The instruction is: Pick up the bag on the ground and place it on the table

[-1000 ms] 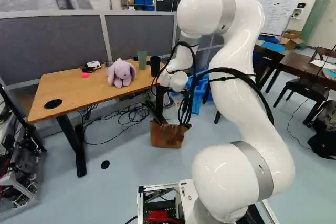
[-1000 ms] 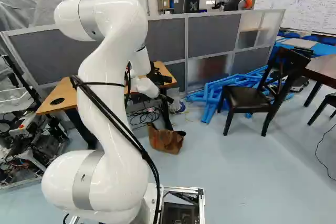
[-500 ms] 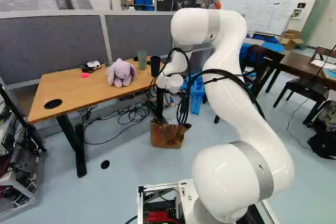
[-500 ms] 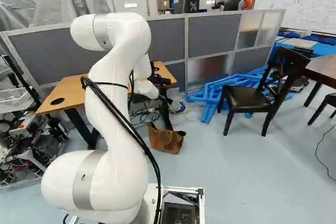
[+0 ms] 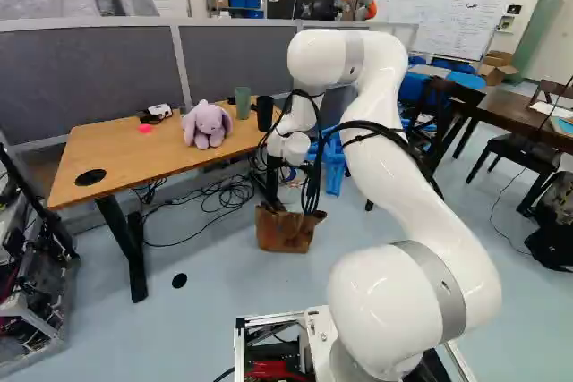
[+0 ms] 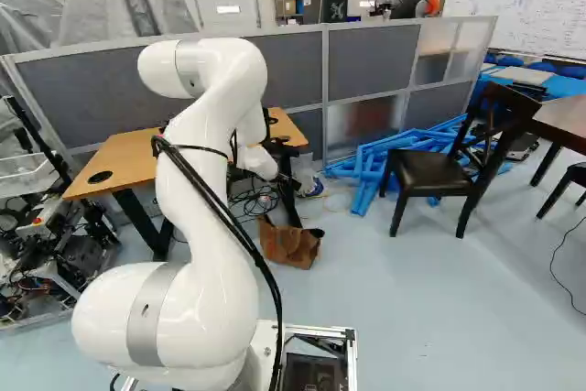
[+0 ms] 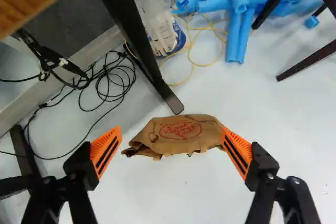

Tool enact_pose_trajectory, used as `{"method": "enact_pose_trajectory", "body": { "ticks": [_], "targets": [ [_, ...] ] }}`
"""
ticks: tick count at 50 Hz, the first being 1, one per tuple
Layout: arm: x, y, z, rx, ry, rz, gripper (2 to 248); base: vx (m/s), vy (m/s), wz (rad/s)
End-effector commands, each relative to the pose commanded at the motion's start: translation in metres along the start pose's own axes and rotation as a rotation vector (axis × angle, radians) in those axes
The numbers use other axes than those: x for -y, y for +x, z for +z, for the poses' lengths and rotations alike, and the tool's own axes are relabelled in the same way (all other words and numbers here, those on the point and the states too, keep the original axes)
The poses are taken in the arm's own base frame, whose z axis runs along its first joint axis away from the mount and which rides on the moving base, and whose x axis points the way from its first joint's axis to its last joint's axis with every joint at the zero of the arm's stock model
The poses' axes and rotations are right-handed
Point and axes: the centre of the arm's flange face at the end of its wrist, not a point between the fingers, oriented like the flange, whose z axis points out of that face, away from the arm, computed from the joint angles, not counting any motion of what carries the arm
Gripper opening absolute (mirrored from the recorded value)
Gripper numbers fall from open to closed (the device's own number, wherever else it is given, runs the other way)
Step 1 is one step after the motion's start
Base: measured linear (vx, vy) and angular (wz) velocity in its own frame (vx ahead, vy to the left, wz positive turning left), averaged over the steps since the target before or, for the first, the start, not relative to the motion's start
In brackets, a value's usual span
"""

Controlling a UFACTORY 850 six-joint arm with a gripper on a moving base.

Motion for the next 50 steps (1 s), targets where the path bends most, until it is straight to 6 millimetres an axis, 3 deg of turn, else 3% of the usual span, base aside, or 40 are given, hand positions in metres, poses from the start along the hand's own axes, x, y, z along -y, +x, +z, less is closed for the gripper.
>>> {"method": "enact_pose_trajectory", "body": {
  "ticks": [50],
  "targets": [
    [-0.003,-0.039,0.064,0.141,-0.033,0.035,247,0.000,0.000,0.000]
  ]
}}
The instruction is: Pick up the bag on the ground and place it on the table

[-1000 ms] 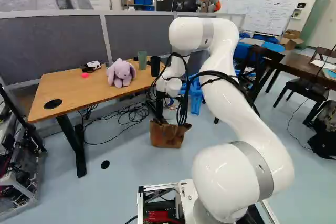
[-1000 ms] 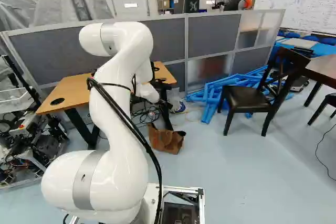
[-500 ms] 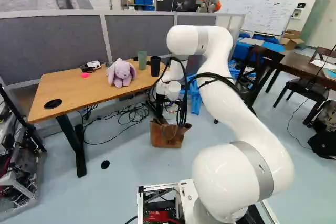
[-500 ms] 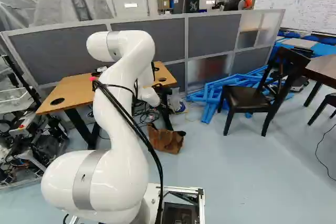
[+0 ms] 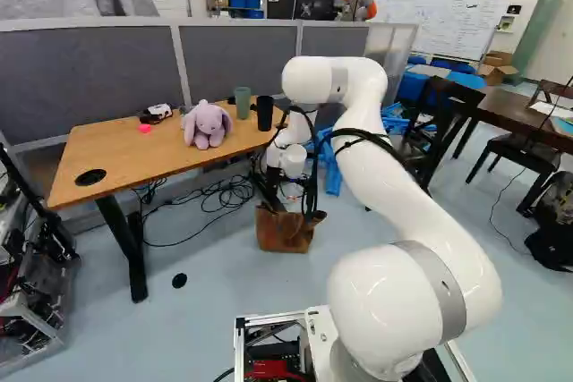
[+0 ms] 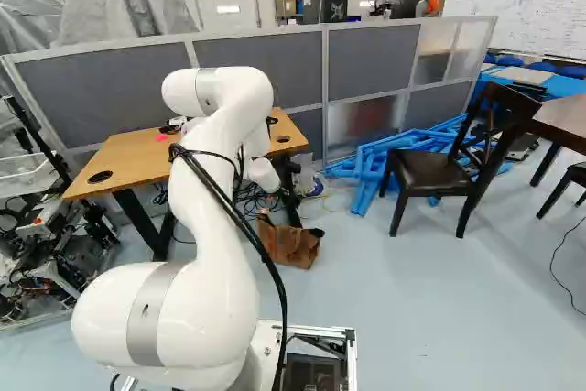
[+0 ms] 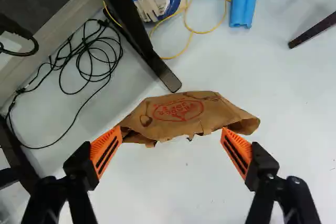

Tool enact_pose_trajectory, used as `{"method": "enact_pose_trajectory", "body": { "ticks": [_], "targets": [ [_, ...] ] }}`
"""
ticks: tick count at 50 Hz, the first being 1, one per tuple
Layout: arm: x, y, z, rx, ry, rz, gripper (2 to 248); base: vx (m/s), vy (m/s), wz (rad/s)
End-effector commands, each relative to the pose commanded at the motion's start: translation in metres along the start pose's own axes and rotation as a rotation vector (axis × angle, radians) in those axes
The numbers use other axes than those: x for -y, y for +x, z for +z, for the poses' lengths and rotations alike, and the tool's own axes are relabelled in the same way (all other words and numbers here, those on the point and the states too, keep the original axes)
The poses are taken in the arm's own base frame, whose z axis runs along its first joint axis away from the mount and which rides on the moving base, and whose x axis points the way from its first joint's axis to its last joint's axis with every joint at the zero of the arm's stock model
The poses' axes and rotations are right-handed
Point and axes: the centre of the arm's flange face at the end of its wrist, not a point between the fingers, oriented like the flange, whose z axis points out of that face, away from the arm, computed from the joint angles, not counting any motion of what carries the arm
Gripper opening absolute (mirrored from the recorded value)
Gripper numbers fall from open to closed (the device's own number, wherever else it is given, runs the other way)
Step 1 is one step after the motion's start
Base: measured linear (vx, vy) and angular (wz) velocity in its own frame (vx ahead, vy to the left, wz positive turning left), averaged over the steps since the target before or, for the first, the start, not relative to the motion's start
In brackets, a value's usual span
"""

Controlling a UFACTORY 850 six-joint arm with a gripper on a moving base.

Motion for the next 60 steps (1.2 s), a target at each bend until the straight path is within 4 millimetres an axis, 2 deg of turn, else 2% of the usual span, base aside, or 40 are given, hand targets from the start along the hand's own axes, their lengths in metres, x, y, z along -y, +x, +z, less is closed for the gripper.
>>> {"method": "enact_pose_trajectory", "body": {
  "ticks": [15,60],
  "targets": [
    [0.000,-0.007,0.021,0.013,-0.005,0.031,247,0.000,0.000,0.000],
    [-0.003,-0.032,0.082,0.041,-0.029,0.489,247,0.000,0.000,0.000]
  ]
}}
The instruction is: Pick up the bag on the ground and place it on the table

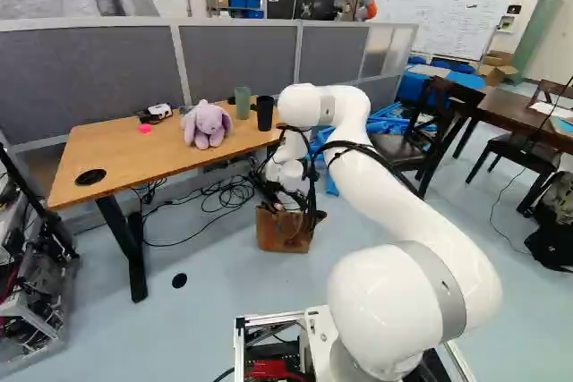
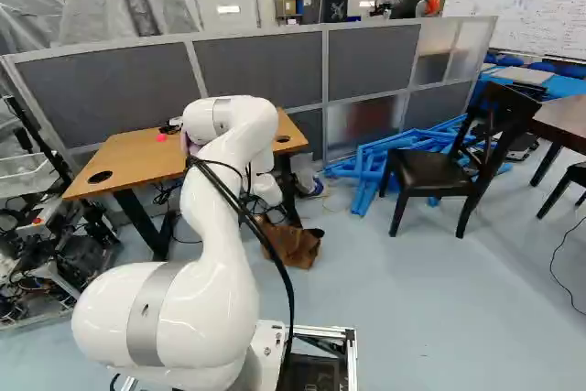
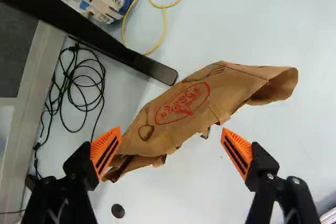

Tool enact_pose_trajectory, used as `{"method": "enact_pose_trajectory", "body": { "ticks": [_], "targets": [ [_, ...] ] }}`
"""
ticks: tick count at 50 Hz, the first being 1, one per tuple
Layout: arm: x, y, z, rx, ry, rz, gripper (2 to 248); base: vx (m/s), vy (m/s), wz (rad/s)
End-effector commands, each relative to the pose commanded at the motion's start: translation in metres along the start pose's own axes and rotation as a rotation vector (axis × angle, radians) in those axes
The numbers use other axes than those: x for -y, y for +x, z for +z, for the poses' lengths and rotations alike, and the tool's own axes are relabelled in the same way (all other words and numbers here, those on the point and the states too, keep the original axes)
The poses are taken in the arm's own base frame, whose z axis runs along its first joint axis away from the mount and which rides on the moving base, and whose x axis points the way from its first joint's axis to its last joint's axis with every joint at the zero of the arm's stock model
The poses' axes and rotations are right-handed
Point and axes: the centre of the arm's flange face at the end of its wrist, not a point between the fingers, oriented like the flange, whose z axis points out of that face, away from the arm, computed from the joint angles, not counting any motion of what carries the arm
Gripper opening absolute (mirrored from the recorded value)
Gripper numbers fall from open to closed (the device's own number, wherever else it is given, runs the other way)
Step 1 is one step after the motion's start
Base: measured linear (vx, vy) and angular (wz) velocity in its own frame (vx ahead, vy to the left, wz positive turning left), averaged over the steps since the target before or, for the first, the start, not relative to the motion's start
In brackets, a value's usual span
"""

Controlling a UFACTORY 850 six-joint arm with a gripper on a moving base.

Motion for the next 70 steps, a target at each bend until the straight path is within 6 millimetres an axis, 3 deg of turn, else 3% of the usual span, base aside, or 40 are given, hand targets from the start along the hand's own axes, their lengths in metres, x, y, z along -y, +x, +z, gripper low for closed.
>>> {"method": "enact_pose_trajectory", "body": {
  "ticks": [52,70],
  "targets": [
    [-0.016,-0.024,0.072,0.011,-0.022,0.542,247,0.000,0.000,0.000],
    [-0.022,-0.033,0.097,0.012,-0.026,0.574,247,0.000,0.000,0.000]
  ]
}}
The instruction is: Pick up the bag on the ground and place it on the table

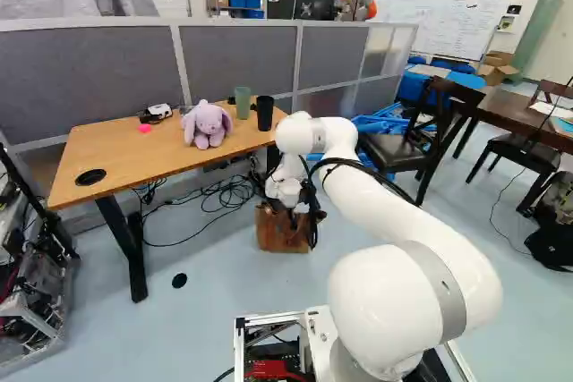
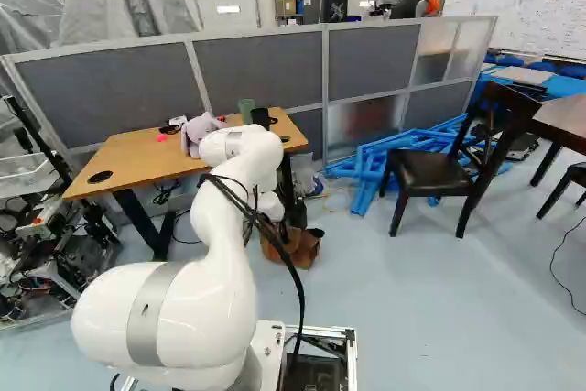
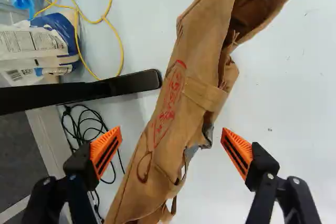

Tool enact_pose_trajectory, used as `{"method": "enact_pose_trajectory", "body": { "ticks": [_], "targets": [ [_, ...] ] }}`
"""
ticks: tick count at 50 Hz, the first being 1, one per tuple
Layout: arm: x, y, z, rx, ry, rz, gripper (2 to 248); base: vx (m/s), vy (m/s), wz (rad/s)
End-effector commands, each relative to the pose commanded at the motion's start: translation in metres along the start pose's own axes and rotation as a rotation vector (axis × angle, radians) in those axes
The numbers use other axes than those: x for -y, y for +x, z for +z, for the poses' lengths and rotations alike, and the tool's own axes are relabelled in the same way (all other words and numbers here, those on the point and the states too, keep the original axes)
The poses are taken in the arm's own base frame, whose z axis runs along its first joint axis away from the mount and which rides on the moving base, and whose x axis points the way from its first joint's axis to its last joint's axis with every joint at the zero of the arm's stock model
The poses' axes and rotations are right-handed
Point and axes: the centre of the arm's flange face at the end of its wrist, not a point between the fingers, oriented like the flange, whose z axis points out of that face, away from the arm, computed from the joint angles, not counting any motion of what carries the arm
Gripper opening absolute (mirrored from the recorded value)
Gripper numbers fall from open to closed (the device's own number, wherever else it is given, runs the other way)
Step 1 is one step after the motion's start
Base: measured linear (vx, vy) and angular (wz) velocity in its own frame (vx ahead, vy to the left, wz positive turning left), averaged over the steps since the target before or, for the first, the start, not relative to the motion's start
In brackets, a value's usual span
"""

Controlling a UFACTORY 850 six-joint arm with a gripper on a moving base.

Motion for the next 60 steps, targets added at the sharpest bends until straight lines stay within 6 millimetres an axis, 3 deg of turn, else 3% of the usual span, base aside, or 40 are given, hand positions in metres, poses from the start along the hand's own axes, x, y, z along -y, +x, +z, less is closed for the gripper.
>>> {"method": "enact_pose_trajectory", "body": {
  "ticks": [36,45,46,50,51,56,57,60],
  "targets": [
    [-0.021,-0.008,0.050,0.000,-0.001,0.000,247,0.000,0.000,0.000],
    [-0.023,-0.009,0.055,0.000,0.000,0.000,247,0.000,0.000,0.000],
    [-0.023,-0.009,0.055,0.000,0.000,0.000,217,0.000,0.000,0.000],
    [-0.023,-0.009,0.056,0.000,0.000,0.000,217,0.000,0.000,0.000],
    [-0.023,-0.009,0.056,0.000,0.000,0.000,180,0.000,0.000,0.000],
    [-0.023,-0.009,0.056,0.000,0.000,0.000,180,0.000,0.000,0.000],
    [-0.023,-0.009,0.056,0.000,0.000,0.000,142,0.000,0.000,0.000],
    [-0.023,-0.009,0.056,0.000,0.000,0.000,142,0.000,0.000,0.000]
  ]
}}
